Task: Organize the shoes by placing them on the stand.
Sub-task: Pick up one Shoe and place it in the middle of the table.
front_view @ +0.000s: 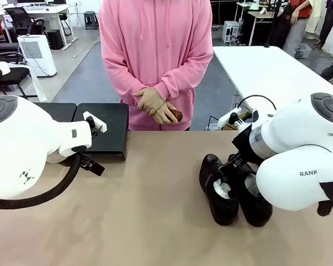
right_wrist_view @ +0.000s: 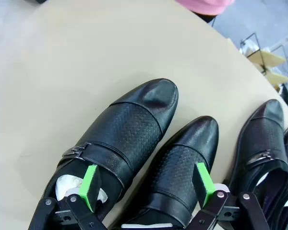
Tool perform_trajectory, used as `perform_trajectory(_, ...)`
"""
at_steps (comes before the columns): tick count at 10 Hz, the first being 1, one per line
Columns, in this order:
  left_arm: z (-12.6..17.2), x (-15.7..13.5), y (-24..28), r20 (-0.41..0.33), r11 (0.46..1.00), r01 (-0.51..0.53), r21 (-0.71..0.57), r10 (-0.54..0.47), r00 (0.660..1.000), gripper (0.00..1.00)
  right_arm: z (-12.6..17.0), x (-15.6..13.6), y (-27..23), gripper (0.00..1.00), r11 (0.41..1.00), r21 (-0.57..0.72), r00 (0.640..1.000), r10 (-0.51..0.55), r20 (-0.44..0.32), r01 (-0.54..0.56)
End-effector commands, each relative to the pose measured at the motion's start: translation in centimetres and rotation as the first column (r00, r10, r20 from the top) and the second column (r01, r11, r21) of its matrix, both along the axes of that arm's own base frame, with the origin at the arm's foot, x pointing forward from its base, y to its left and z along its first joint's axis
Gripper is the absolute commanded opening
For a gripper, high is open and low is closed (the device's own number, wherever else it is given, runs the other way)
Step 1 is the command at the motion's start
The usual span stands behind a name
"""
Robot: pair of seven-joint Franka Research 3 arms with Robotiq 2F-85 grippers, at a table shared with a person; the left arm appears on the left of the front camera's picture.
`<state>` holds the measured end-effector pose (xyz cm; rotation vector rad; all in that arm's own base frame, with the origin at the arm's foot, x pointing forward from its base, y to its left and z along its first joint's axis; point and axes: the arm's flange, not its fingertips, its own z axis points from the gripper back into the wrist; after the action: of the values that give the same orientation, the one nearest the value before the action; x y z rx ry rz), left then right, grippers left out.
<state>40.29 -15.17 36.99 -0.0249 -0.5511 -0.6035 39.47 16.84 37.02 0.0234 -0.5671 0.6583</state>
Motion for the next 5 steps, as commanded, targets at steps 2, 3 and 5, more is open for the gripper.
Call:
perform_trajectory(2,0.01,-0.01,0.00,0.000,1.000,0.000,0.000,0.000,1.000,1.00,0.01,0.00,0.00,1.00,1.000,0.000,1.000,0.000,0.000,0.000)
perform_trajectory(3,0.01,-0.01,0.00,0.000,1.000,0.000,0.000,0.000,1.000,1.00,0.01,0.00,0.00,1.00,1.000,0.000,1.000,0.000,0.000,0.000)
perform_trajectory(5,0.01,-0.01,0.00,0.000,1.000,0.000,0.000,0.000,1.000,1.00,0.01,0.00,0.00,1.00,1.000,0.000,1.000,0.000,0.000,0.000)
